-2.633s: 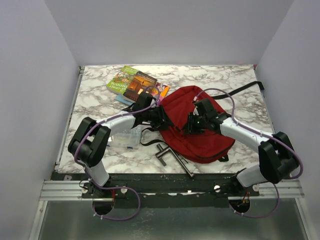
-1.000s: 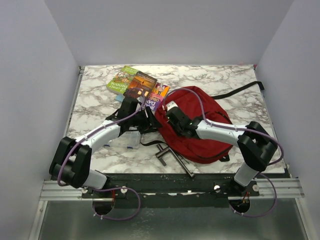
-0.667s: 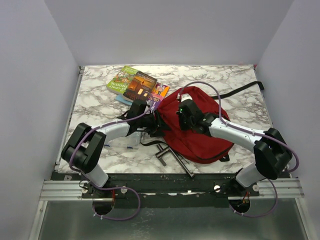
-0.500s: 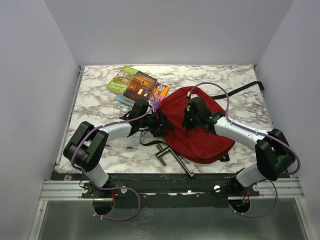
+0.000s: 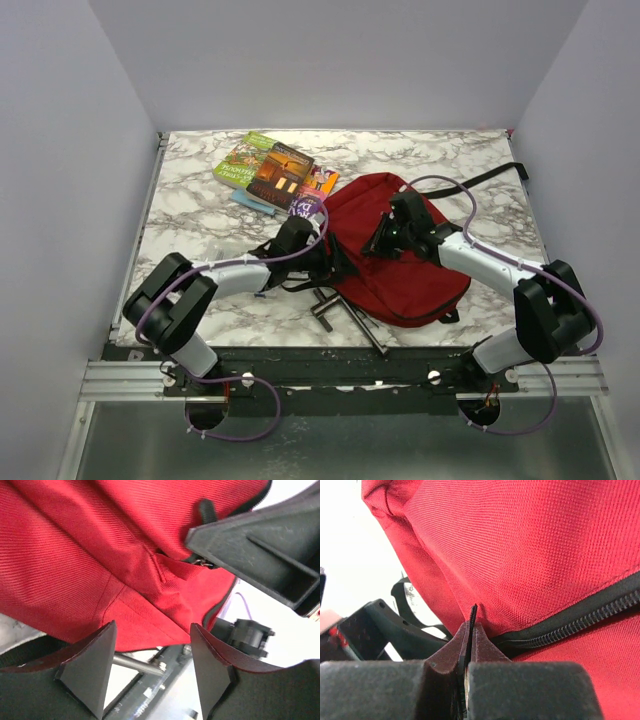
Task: Pack the student bag
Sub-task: Zip the student bag at the center of the board.
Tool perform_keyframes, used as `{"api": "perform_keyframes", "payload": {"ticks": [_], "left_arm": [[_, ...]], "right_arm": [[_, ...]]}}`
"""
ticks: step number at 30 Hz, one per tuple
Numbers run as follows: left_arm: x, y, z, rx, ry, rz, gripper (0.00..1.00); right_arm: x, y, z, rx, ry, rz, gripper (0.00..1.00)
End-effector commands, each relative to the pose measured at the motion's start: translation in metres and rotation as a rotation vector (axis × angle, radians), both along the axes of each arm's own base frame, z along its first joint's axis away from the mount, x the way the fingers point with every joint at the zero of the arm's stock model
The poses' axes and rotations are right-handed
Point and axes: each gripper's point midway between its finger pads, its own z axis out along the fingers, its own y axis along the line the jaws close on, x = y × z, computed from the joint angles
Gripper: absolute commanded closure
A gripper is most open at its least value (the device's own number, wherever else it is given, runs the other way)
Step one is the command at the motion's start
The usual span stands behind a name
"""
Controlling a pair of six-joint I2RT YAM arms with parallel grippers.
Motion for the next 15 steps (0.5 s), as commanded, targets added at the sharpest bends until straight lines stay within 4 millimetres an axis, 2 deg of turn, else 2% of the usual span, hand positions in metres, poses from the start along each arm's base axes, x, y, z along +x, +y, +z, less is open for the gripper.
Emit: {"api": "perform_keyframes", "payload": {"ticks": [1, 3, 5, 7, 10, 15], "left_arm": [[0.01, -0.007, 0.015, 0.14, -0.412, 0.013, 0.37], [0.009, -0.015, 0.022, 0.184, -0.519, 0.001, 0.36], [0.016, -0.019, 0.021, 0.222, -0.554, 0.009, 0.37], [0.019, -0.023, 0.013, 0.23, -0.515, 0.002, 0.4], [0.013, -0.027, 0.008, 0.204, -0.445, 0.009, 0.44], [0.004, -0.021, 0.003, 0.157, -0.294, 0.102, 0.44]], "right_arm": [[-0.01, 0.004, 0.0, 0.049, 0.107, -0.05, 1.0], [-0.01, 0.005, 0.002, 0.058, 0.111, -0.062, 0.99], [-0.011, 0.006, 0.006, 0.073, 0.112, -0.057, 0.99], [-0.011, 0.005, 0.009, 0.076, 0.103, -0.063, 0.99], [-0.01, 0.003, 0.017, 0.077, 0.082, -0.072, 0.99], [-0.006, 0.007, 0.028, 0.103, 0.064, -0.075, 0.99]]}}
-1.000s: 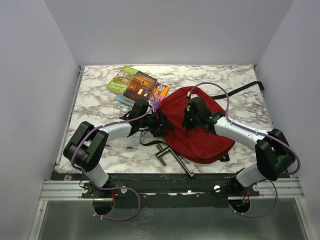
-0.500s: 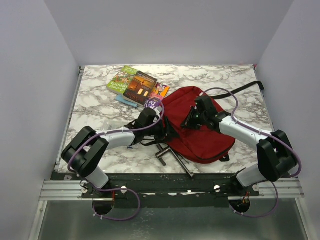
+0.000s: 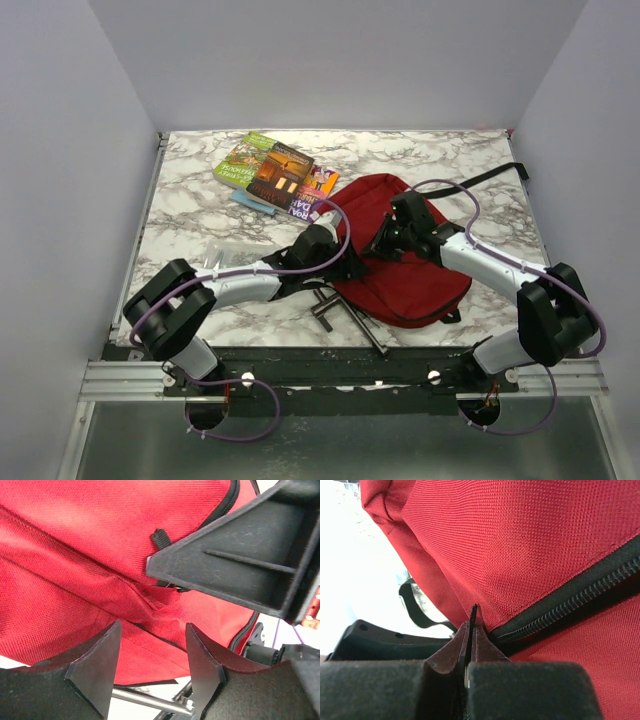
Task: Pack the student bag
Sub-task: Zip the student bag at the center of the board.
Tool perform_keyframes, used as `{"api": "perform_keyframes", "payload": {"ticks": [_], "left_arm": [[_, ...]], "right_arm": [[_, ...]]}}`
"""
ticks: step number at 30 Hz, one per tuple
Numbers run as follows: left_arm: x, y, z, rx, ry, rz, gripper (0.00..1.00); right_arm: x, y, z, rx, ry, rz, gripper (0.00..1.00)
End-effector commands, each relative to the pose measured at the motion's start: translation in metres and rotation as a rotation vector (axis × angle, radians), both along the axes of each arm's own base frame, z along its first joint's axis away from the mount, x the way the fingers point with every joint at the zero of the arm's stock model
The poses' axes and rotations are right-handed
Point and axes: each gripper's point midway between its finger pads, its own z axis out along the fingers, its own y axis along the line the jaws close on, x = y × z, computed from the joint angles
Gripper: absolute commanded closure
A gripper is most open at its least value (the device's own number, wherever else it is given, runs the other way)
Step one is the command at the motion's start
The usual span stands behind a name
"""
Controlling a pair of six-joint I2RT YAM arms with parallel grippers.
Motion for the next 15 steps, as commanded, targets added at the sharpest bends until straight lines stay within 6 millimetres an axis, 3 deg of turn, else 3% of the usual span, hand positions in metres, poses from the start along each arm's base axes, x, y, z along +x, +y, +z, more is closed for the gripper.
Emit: {"api": "perform_keyframes", "payload": {"ticks": [1, 7, 11, 15], "left_arm": [[-0.002, 0.006, -0.006, -0.067, 0.147, 0.123, 0.44], [0.007, -0.009, -0.02, -0.163, 0.415, 0.201, 0.43], [0.02, -0.013, -0.026, -0.175, 0.417, 0.214, 0.43], [0.017, -0.012, -0.036, -0.185, 0.473, 0.242, 0.43]], "right_arm": [[0.002, 0.007, 0.026, 0.059, -0.019, -0.003, 0.99], [-0.001, 0.009, 0.022, 0.074, -0.01, 0.002, 0.99], [-0.003, 0.011, 0.022, 0.084, -0.006, 0.018, 0.99], [-0.003, 0.014, 0.025, 0.102, -0.013, 0.027, 0.99]]}}
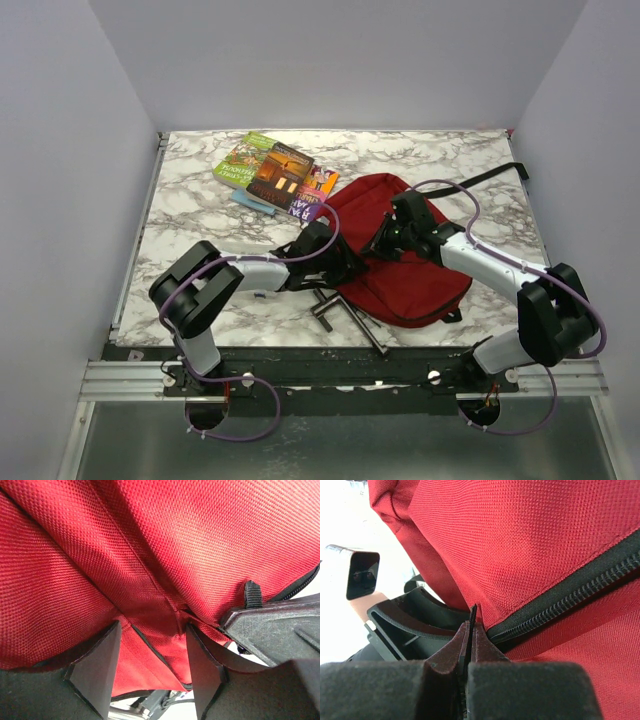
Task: Pack the student bag
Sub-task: Zip the student bag at the center of the board.
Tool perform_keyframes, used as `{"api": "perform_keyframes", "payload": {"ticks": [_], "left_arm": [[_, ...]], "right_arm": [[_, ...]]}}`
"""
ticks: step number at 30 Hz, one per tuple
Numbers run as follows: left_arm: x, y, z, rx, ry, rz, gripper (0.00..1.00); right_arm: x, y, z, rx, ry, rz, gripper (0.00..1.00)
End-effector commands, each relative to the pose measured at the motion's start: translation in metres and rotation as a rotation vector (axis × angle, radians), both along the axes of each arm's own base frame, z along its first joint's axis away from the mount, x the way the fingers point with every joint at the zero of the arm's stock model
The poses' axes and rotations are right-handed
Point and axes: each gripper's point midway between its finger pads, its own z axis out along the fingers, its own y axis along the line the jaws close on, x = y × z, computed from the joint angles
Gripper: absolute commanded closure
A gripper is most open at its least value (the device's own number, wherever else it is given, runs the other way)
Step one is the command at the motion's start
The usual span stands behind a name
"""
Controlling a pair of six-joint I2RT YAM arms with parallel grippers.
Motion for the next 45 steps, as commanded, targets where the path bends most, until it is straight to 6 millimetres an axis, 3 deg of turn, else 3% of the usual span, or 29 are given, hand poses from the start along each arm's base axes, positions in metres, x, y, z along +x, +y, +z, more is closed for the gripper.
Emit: {"api": "perform_keyframes", "payload": {"ticks": [1, 4, 6, 9, 11, 16, 20, 25, 28, 38, 41, 45], "left_arm": [[0.003, -0.007, 0.002, -0.061, 0.066, 0.042, 0.42], [0.009, -0.008, 0.0, -0.063, 0.068, 0.054, 0.41], [0.011, -0.01, -0.001, -0.066, 0.072, 0.06, 0.47], [0.013, -0.008, -0.008, -0.059, 0.084, 0.076, 0.75], [0.013, -0.001, -0.011, -0.049, 0.081, 0.092, 0.99], [0.003, 0.012, -0.022, -0.029, 0.096, 0.112, 1.0], [-0.013, 0.027, -0.041, -0.018, 0.173, 0.158, 1.0], [-0.023, 0.035, -0.046, -0.019, 0.19, 0.175, 1.0], [-0.023, 0.034, -0.04, -0.024, 0.163, 0.168, 1.0], [-0.025, 0.031, -0.032, -0.035, 0.142, 0.152, 1.0], [-0.024, 0.025, -0.026, -0.042, 0.114, 0.124, 1.0], [-0.02, 0.007, -0.009, -0.069, 0.048, 0.028, 1.0]], "right_arm": [[-0.001, 0.012, 0.022, 0.083, -0.02, 0.033, 0.99], [-0.001, 0.016, 0.024, 0.103, -0.021, 0.043, 0.99], [-0.002, 0.016, 0.024, 0.106, -0.02, 0.042, 0.99], [-0.002, 0.015, 0.023, 0.091, -0.029, 0.053, 0.99], [0.0, 0.01, 0.022, 0.053, -0.049, 0.065, 0.99], [0.019, -0.015, 0.041, -0.056, -0.217, 0.039, 0.99], [0.043, -0.033, 0.064, -0.005, -0.306, 0.025, 0.99], [0.069, -0.055, 0.065, 0.049, -0.326, 0.018, 1.0], [0.087, -0.08, 0.052, 0.056, -0.3, -0.045, 1.0], [0.131, -0.211, 0.011, 0.01, -0.253, -0.331, 0.99], [0.142, -0.231, -0.01, -0.081, -0.231, -0.335, 0.99], [0.14, -0.236, -0.023, -0.168, -0.172, -0.269, 0.99]]}}
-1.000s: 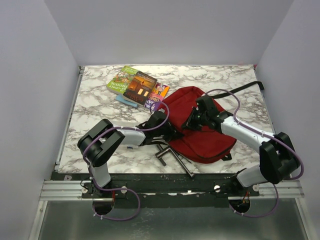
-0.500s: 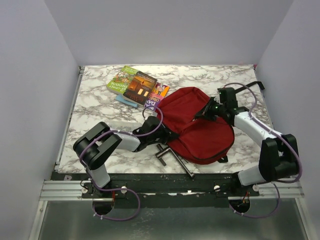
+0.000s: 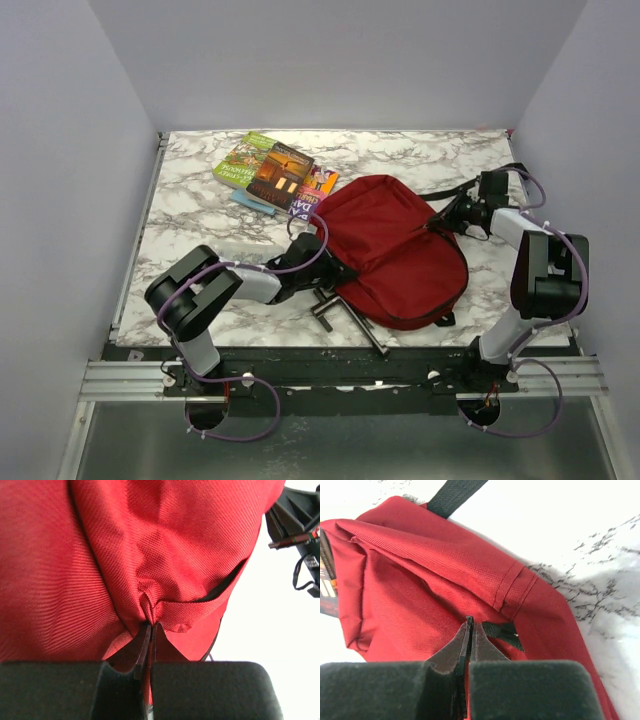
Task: Pack the student bag
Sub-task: Zip the student bag at the center of the board, then adjust the student bag at the center of the board.
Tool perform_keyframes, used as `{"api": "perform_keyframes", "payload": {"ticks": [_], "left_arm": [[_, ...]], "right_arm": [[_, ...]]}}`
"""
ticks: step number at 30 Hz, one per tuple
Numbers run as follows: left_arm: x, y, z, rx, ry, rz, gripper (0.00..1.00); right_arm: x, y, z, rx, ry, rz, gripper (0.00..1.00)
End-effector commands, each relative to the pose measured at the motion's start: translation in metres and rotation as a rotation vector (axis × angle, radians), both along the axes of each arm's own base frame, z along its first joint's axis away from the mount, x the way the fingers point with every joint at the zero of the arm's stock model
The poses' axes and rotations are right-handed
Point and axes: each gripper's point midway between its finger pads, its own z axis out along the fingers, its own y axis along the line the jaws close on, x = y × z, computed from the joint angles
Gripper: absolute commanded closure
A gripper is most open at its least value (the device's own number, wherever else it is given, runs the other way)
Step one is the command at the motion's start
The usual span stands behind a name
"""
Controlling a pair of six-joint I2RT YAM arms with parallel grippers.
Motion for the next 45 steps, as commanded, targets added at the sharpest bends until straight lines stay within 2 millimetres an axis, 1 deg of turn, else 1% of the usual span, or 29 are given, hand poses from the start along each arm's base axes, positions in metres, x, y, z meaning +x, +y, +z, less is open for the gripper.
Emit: {"api": "perform_keyframes", "payload": {"ticks": [1, 2, 4, 6, 7, 8, 10, 12, 14, 16, 19, 21, 22, 24, 25, 26, 27, 29, 31, 32, 33, 34, 35, 36, 38, 39, 41, 43, 45], "left_arm": [[-0.013, -0.01, -0.002, 0.058, -0.037, -0.146, 1.0], [-0.011, -0.017, 0.003, 0.046, -0.055, -0.173, 1.0], [-0.011, -0.027, 0.008, 0.026, -0.06, -0.216, 1.0], [-0.009, -0.035, 0.01, 0.01, -0.058, -0.243, 1.0], [-0.008, -0.038, 0.01, 0.004, -0.055, -0.253, 1.0], [-0.006, -0.039, 0.011, -0.001, -0.051, -0.253, 1.0], [-0.005, -0.037, 0.012, -0.004, -0.051, -0.25, 1.0], [-0.004, -0.032, 0.016, -0.004, -0.07, -0.251, 0.97], [-0.005, -0.027, 0.02, -0.007, -0.084, -0.261, 0.88], [-0.008, -0.024, 0.027, -0.014, -0.102, -0.283, 0.76], [-0.015, -0.02, 0.037, -0.016, -0.147, -0.333, 0.6], [-0.021, -0.019, 0.045, -0.024, -0.173, -0.37, 0.51], [-0.023, -0.019, 0.051, -0.033, -0.187, -0.387, 0.44], [-0.024, -0.017, 0.06, -0.036, -0.217, -0.407, 0.35], [-0.023, -0.015, 0.064, -0.028, -0.232, -0.417, 0.3], [-0.021, -0.015, 0.07, -0.013, -0.247, -0.427, 0.25], [-0.019, -0.013, 0.074, 0.011, -0.271, -0.441, 0.21], [-0.015, -0.015, 0.086, 0.054, -0.333, -0.481, 0.18], [-0.01, -0.019, 0.096, 0.11, -0.382, -0.53, 0.18], [-0.01, -0.021, 0.099, 0.155, -0.392, -0.562, 0.18], [-0.007, -0.022, 0.101, 0.196, -0.414, -0.579, 0.18], [-0.006, -0.024, 0.106, 0.235, -0.439, -0.603, 0.18], [-0.003, -0.024, 0.105, 0.271, -0.441, -0.618, 0.18], [0.0, -0.027, 0.108, 0.278, -0.444, -0.639, 0.18], [-0.002, -0.034, 0.103, 0.259, -0.393, -0.671, 0.2], [-0.004, -0.038, 0.103, 0.238, -0.377, -0.675, 0.2], [-0.008, -0.049, 0.1, 0.187, -0.337, -0.678, 0.21], [-0.006, -0.059, 0.09, 0.15, -0.269, -0.66, 0.21], [-0.004, -0.069, 0.077, 0.116, -0.199, -0.658, 0.21]], "right_arm": [[0.022, -0.033, 0.012, -0.212, -0.056, 0.01, 0.98], [0.016, -0.034, 0.014, -0.266, -0.033, 0.011, 0.89], [0.004, -0.032, 0.025, -0.348, -0.024, 0.011, 0.63], [-0.009, -0.022, 0.037, -0.392, -0.028, 0.026, 0.48], [-0.018, -0.021, 0.041, -0.399, -0.022, 0.025, 0.43], [-0.026, -0.021, 0.042, -0.389, -0.013, 0.008, 0.36], [-0.039, -0.028, 0.041, -0.407, -0.01, -0.022, 0.25], [-0.051, -0.038, 0.038, -0.395, 0.013, -0.066, 0.2], [-0.064, -0.054, 0.034, -0.379, 0.042, -0.137, 0.18], [-0.082, -0.07, 0.029, -0.335, 0.112, -0.223, 0.15], [-0.104, -0.072, 0.021, -0.227, 0.167, -0.251, 0.15], [-0.114, -0.076, 0.016, -0.251, 0.194, -0.257, 0.15], [-0.116, -0.079, 0.013, -0.274, 0.19, -0.262, 0.15], [-0.113, -0.081, 0.014, -0.293, 0.166, -0.243, 0.18], [-0.109, -0.082, 0.018, -0.309, 0.15, -0.223, 0.23], [-0.104, -0.083, 0.024, -0.318, 0.13, -0.218, 0.27], [-0.098, -0.085, 0.032, -0.323, 0.105, -0.221, 0.28], [-0.083, -0.081, 0.049, -0.321, 0.033, -0.192, 0.28], [-0.065, -0.065, 0.058, -0.337, -0.013, -0.096, 0.27], [-0.057, -0.055, 0.053, -0.376, 0.002, -0.025, 0.27], [-0.049, -0.051, 0.053, -0.445, 0.027, 0.005, 0.27], [-0.04, -0.057, 0.049, -0.545, 0.068, 0.011, 0.28], [-0.036, -0.058, 0.044, -0.617, 0.107, 0.025, 0.28], [-0.032, -0.063, 0.037, -0.644, 0.144, 0.018, 0.28], [-0.025, -0.06, 0.026, -0.623, 0.167, 0.015, 0.27], [-0.021, -0.058, 0.024, -0.609, 0.164, 0.002, 0.27], [-0.014, -0.049, 0.018, -0.553, 0.146, -0.002, 0.26], [-0.009, -0.039, 0.012, -0.491, 0.132, -0.006, 0.25], [-0.012, -0.04, 0.001, -0.423, 0.158, -0.049, 0.25]]}}
